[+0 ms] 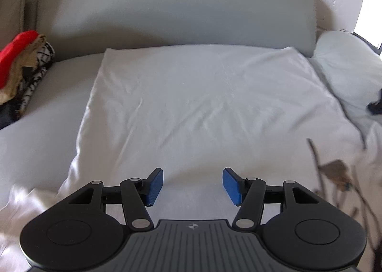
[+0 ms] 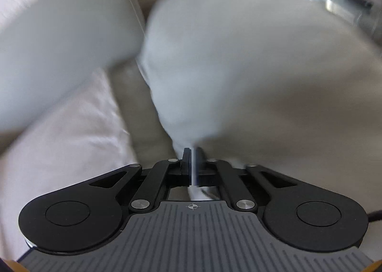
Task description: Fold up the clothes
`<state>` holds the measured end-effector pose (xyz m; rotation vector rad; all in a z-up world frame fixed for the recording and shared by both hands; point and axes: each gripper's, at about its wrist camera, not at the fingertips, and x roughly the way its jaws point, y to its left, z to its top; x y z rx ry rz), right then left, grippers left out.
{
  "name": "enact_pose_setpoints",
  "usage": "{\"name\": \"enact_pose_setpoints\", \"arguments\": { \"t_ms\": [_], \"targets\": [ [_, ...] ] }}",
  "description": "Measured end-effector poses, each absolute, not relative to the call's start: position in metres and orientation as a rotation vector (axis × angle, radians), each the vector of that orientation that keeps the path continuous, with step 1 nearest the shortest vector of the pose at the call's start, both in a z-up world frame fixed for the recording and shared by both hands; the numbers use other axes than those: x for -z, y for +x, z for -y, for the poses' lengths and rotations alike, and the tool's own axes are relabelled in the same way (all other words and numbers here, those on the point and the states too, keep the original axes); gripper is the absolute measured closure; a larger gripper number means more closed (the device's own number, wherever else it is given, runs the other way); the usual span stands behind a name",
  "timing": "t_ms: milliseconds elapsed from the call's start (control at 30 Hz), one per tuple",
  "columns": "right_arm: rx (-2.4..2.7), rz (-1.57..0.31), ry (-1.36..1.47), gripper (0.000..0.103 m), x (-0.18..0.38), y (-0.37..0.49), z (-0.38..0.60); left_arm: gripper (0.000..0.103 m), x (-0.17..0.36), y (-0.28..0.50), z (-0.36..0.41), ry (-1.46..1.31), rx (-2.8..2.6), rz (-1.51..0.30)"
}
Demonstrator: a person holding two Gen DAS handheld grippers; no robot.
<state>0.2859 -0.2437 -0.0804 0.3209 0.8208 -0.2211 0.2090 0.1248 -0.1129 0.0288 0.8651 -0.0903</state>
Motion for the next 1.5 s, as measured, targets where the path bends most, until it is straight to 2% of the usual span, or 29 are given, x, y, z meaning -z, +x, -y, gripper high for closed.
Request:
{"name": "enact_pose_setpoints", "arguments": {
  "t_ms": [167, 233, 267, 400, 467, 500, 533, 633, 667, 700, 733, 767, 1067, 1200, 1267, 1400, 1500],
  "targets": [
    [0.063, -0.680, 0.352, 0.085, -0.003, 0.184, 0.254, 0.045, 0.069, 0.156, -0.105, 0.051, 0.076, -0.840],
    [0.006, -0.647, 0.360, 0.074, -0.022, 0.151, 0.253, 0.041, 0.054, 0.133, -0.097, 0.044, 0.078, -0.829],
    [-0.019, -0.631, 0.361, 0.072, -0.030, 0.135, 0.252, 0.041, 0.046, 0.120, -0.093, 0.045, 0.070, -0.824],
    [-0.107, -0.567, 0.372, 0.070, -0.059, 0.072, 0.246, 0.039, 0.020, 0.077, -0.081, 0.077, 0.068, -0.813],
    [-0.130, -0.551, 0.381, 0.061, -0.062, 0.047, 0.247, 0.036, 0.008, 0.056, -0.084, 0.084, 0.064, -0.807],
    [-0.136, -0.560, 0.377, 0.050, -0.055, 0.043, 0.248, 0.034, 0.008, 0.048, -0.086, 0.085, 0.054, -0.806],
    [-0.140, -0.580, 0.366, 0.049, -0.047, 0.042, 0.246, 0.033, 0.007, 0.041, -0.087, 0.086, 0.045, -0.805],
    [-0.119, -0.678, 0.392, 0.050, -0.009, 0.028, 0.238, 0.033, 0.013, 0.022, -0.091, 0.086, 0.015, -0.808],
    [-0.112, -0.711, 0.402, 0.051, 0.003, 0.023, 0.235, 0.037, 0.022, 0.020, -0.090, 0.085, -0.002, -0.819],
    [-0.122, -0.750, 0.428, 0.056, 0.020, 0.020, 0.231, 0.038, 0.031, 0.017, -0.088, 0.080, -0.020, -0.831],
    [-0.142, -0.788, 0.444, 0.067, 0.037, 0.018, 0.226, 0.038, 0.038, 0.014, -0.087, 0.070, -0.028, -0.837],
    [-0.162, -0.839, 0.445, 0.071, 0.052, 0.017, 0.218, 0.039, 0.046, 0.011, -0.085, 0.056, -0.025, -0.849],
    [-0.182, -0.898, 0.212, 0.071, 0.097, 0.042, 0.167, 0.036, 0.073, 0.013, -0.070, 0.065, -0.076, -0.880],
    [-0.193, -0.922, 0.148, 0.070, 0.117, 0.048, 0.150, 0.038, 0.100, 0.025, -0.064, 0.101, -0.091, -0.953],
    [-0.218, -0.911, 0.105, 0.070, 0.120, 0.042, 0.148, 0.038, 0.102, 0.018, -0.063, 0.100, -0.088, -0.926],
    [-0.227, -0.976, 0.097, 0.073, 0.117, 0.036, 0.157, 0.038, 0.102, 0.010, -0.064, 0.113, -0.050, -0.952],
    [-0.217, -1.013, 0.211, 0.071, 0.112, 0.030, 0.176, 0.040, 0.095, 0.003, -0.066, 0.086, -0.021, -1.003]
  ]
}}
